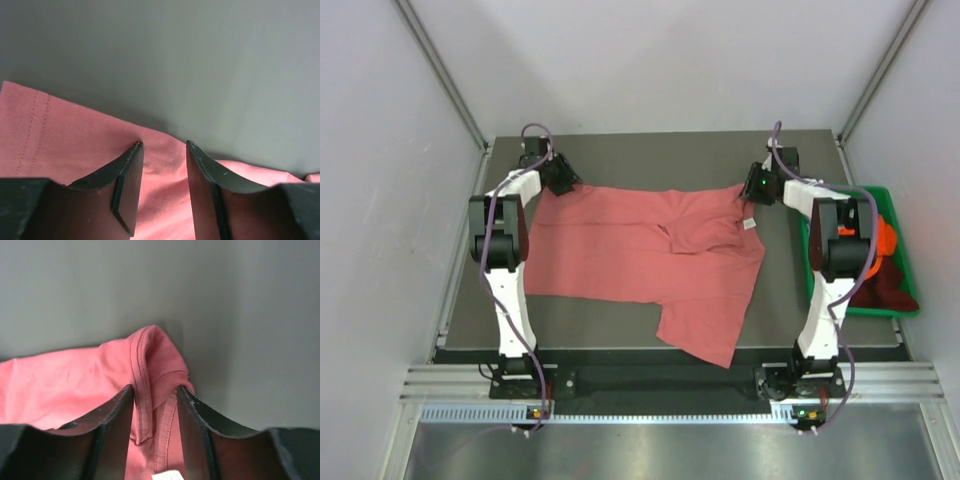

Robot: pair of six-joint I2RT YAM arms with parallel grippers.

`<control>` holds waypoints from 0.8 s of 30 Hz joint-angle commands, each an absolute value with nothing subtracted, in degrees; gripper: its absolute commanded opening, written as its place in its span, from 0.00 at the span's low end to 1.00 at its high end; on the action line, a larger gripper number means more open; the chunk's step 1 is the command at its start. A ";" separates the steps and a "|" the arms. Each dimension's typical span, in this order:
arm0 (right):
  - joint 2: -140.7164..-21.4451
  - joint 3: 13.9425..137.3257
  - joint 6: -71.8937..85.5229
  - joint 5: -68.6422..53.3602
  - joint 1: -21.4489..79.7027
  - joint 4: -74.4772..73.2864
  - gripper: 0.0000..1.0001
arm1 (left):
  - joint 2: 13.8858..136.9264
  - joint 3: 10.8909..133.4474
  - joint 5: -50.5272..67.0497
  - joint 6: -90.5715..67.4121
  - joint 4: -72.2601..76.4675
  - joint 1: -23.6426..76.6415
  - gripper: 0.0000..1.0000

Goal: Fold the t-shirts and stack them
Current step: Fold the tshirt

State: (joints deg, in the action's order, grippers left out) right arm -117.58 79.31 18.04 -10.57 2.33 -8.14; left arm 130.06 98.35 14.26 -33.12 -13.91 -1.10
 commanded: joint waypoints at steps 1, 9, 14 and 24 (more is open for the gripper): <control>-119.18 82.70 19.16 -12.66 1.41 -4.75 0.39 | 132.36 98.18 11.88 -33.22 -12.92 -1.85 0.45; -118.83 82.53 21.35 -8.71 0.88 -5.98 0.00 | 132.19 96.51 6.77 -35.24 -13.10 -3.08 0.44; -115.32 77.44 24.69 -4.14 0.44 -4.31 0.00 | 132.19 95.71 5.80 -36.64 -13.36 -5.18 0.45; -109.25 72.68 29.97 -3.70 1.06 0.36 0.17 | 129.30 98.69 17.31 -37.18 -10.98 -6.77 0.47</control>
